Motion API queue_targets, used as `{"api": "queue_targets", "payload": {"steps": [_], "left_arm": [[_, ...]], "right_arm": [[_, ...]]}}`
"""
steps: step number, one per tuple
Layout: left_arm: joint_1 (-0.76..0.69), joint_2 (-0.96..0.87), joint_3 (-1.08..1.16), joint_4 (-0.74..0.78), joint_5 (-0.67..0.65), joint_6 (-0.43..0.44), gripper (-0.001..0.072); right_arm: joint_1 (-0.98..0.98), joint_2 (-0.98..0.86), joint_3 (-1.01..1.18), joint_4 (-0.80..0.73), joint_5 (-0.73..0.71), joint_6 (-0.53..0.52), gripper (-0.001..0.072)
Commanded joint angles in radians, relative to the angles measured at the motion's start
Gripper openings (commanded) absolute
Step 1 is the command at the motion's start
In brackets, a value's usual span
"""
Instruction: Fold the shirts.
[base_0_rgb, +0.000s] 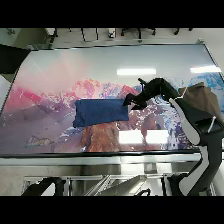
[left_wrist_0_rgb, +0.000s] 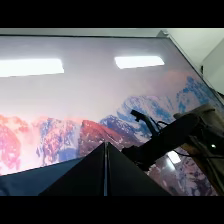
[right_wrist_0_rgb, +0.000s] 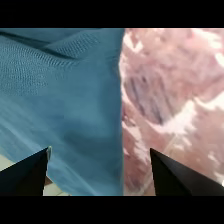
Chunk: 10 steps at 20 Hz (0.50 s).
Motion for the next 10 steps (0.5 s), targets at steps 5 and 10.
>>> {"api": "queue_targets", "payload": {"steps": [5,10], "left_arm": [[-0.051,-0.07,0.016,0.006,0.012,-0.005,0.001],[-0.05,-0.056,0.016,0.007,0.025,-0.005,0.001]], "right_arm": [[0.065,-0.08,-0.004,0.092,0.014,-0.034,0.0389],[0.051,-0.014,0.047,0.113,0.002,-0.052,0.0022]]}}
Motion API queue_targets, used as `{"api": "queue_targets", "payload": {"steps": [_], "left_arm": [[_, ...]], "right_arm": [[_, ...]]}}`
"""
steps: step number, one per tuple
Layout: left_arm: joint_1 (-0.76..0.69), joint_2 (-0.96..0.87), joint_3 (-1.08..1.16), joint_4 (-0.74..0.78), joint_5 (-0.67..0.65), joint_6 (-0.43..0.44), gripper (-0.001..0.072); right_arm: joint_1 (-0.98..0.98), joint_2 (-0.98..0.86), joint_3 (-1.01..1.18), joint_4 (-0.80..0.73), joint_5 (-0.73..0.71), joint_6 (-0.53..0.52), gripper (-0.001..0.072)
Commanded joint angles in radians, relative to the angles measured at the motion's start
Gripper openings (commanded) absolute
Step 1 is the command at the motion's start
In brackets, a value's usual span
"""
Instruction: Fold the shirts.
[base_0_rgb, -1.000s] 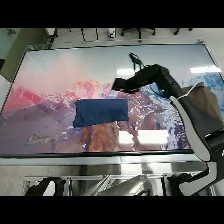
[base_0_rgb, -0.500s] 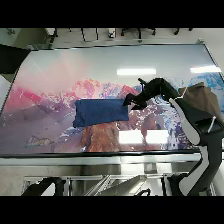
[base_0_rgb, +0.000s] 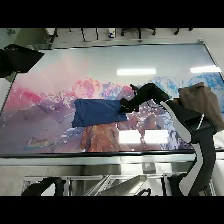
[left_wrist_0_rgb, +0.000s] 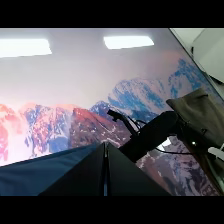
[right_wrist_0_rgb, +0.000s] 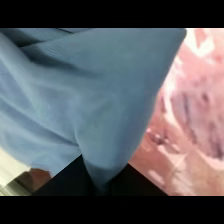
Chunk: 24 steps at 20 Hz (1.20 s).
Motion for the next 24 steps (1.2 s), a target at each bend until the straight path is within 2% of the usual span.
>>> {"api": "queue_targets", "payload": {"steps": [1,7,12,15,19,21,24], "left_arm": [[-0.001,0.014,0.001,0.002,0.014,0.002,0.001],[0.004,0.085,0.001,0.028,0.014,0.003,0.001],[0.003,0.107,0.0,0.028,0.016,0.003,0.001],[0.002,0.097,0.0,0.028,0.017,0.003,0.001],[0.001,0.061,0.0,0.025,0.049,0.003,0.001],[0.001,0.039,0.0,0.025,0.063,0.003,0.001],[0.001,0.006,0.0,0.024,0.067,0.007,0.001]], "right_arm": [[-0.027,0.076,0.045,0.026,-0.003,-0.009,0.0022],[-0.29,0.286,0.143,0.025,-0.006,0.027,0.0022],[-0.624,0.42,0.143,-0.012,-0.044,0.096,0.0022],[-0.808,0.504,0.142,-0.138,-0.119,0.172,0.0022],[-0.945,0.626,0.093,-0.431,-0.262,0.283,0.0021],[-0.951,0.702,-0.021,-0.529,-0.325,0.309,0.0022],[-0.952,0.837,-0.25,-0.568,-0.271,0.372,0.0022]]}}
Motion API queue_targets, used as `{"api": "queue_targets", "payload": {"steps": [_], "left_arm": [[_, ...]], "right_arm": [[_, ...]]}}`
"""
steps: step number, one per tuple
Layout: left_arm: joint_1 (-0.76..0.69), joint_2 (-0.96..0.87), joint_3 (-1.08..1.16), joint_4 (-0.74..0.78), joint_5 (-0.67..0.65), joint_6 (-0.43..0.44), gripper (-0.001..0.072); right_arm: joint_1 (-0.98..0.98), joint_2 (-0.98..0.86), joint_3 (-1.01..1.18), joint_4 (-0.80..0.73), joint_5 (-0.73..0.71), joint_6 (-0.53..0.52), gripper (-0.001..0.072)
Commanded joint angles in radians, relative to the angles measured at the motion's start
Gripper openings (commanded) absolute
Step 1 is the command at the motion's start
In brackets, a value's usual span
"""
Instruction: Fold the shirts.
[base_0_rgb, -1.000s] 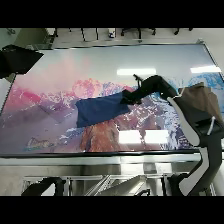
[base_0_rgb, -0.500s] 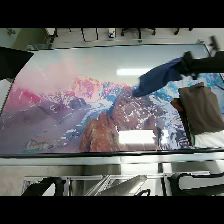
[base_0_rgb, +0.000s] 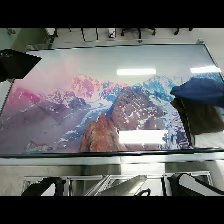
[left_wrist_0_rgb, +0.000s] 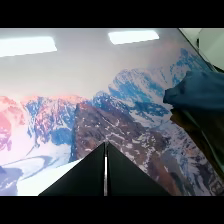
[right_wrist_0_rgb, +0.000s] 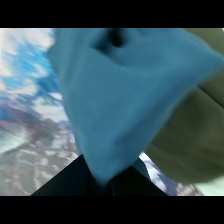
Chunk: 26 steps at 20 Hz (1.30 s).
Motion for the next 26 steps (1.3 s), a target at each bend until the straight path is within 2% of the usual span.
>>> {"api": "queue_targets", "payload": {"steps": [1,6,8,9,10,12,13,14,18,21,22,23,24,26], "left_arm": [[0.0,-0.038,0.0,-0.002,0.017,0.005,0.001],[0.0,-0.07,0.0,-0.002,0.042,0.006,0.001],[0.0,-0.07,0.0,-0.006,0.042,0.005,0.001],[0.0,-0.07,0.0,-0.006,0.042,0.005,0.001],[0.0,-0.07,0.0,-0.006,0.042,0.005,0.001],[0.0,-0.07,0.0,-0.006,0.042,0.005,0.001],[0.0,-0.07,0.0,-0.006,0.042,0.005,0.001],[0.0,-0.07,0.0,-0.006,0.047,0.005,0.001],[0.0,-0.071,0.0,-0.006,0.057,0.005,0.001],[0.0,-0.071,0.0,-0.006,0.058,0.005,0.001],[0.0,-0.071,0.0,-0.006,0.058,0.005,0.001],[-0.003,-0.07,0.0,-0.006,0.059,0.005,0.001],[-0.014,-0.07,-0.001,-0.005,0.058,0.005,0.001],[-0.047,-0.058,-0.028,0.001,0.046,0.005,0.001]], "right_arm": [[-0.027,0.14,-0.228,-0.124,0.013,0.076,0.0023],[-0.029,0.164,-0.38,-0.154,0.039,0.087,0.0023],[-0.029,0.156,-0.385,-0.154,0.023,0.087,0.0058],[-0.029,0.156,-0.385,-0.154,0.014,0.087,0.0248],[-0.029,0.156,-0.385,-0.154,0.014,0.102,0.0394],[-0.029,0.156,-0.383,-0.154,0.019,0.127,0.0413],[-0.03,0.154,-0.372,-0.165,0.018,0.127,0.0562],[-0.03,0.153,-0.344,-0.19,0.01,0.122,0.0652],[-0.028,0.153,-0.108,-0.327,-0.089,0.119,0.0641],[0.018,0.154,0.033,-0.238,-0.062,0.119,0.064],[0.053,0.155,0.038,-0.171,-0.037,0.086,0.0613],[0.106,0.154,0.037,-0.099,-0.023,0.037,0.0267],[0.178,0.154,0.034,-0.053,-0.007,0.004,0.004],[0.36,0.154,0.033,-0.043,0.032,-0.011,0.0048]]}}
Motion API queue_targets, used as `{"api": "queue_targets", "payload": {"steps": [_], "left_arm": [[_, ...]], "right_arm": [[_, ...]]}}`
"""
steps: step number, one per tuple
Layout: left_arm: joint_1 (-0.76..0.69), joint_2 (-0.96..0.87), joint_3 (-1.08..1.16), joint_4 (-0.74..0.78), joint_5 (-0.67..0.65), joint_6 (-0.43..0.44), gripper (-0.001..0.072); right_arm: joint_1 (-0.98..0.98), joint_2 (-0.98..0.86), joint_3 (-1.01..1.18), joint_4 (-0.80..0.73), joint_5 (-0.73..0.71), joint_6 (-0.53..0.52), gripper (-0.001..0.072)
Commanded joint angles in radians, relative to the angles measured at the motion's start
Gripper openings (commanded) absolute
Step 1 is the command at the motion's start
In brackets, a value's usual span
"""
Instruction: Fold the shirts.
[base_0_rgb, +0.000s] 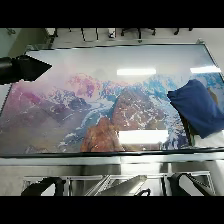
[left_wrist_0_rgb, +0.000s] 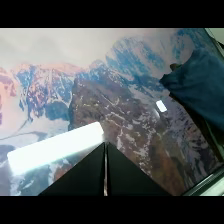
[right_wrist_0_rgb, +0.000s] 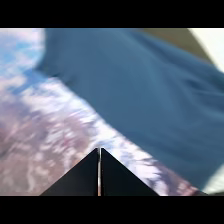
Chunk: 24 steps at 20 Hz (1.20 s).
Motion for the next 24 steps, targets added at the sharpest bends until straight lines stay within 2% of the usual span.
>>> {"api": "queue_targets", "payload": {"steps": [1,4,6,9,11,17,24], "left_arm": [[-0.058,0.03,-0.069,0.007,-0.041,0.0,0.0009],[-0.167,0.121,-0.275,0.007,-0.162,0.0,0.0009],[-0.244,0.183,-0.423,0.008,-0.22,-0.003,0.0009],[-0.318,0.271,-0.627,0.008,-0.272,-0.024,0.001],[-0.336,0.325,-0.732,0.008,-0.298,-0.032,0.001],[-0.342,0.467,-0.893,0.006,-0.369,-0.033,0.0009],[-0.343,0.513,-0.914,0.006,-0.367,-0.052,0.001]], "right_arm": [[0.283,0.0,0.022,0.083,0.072,-0.067,0.0037],[0.597,0.0,0.001,0.054,0.149,-0.067,0.0022],[0.807,0.0,-0.05,-0.02,0.183,-0.047,0.0022],[1.072,0.0,-0.177,-0.189,0.211,0.075,0.0022],[1.193,0.0,-0.267,-0.241,0.262,0.126,0.0022],[1.259,-0.005,-0.332,-0.198,0.378,0.13,0.0023],[1.259,-0.01,-0.332,-0.195,0.356,0.13,0.0023]]}}
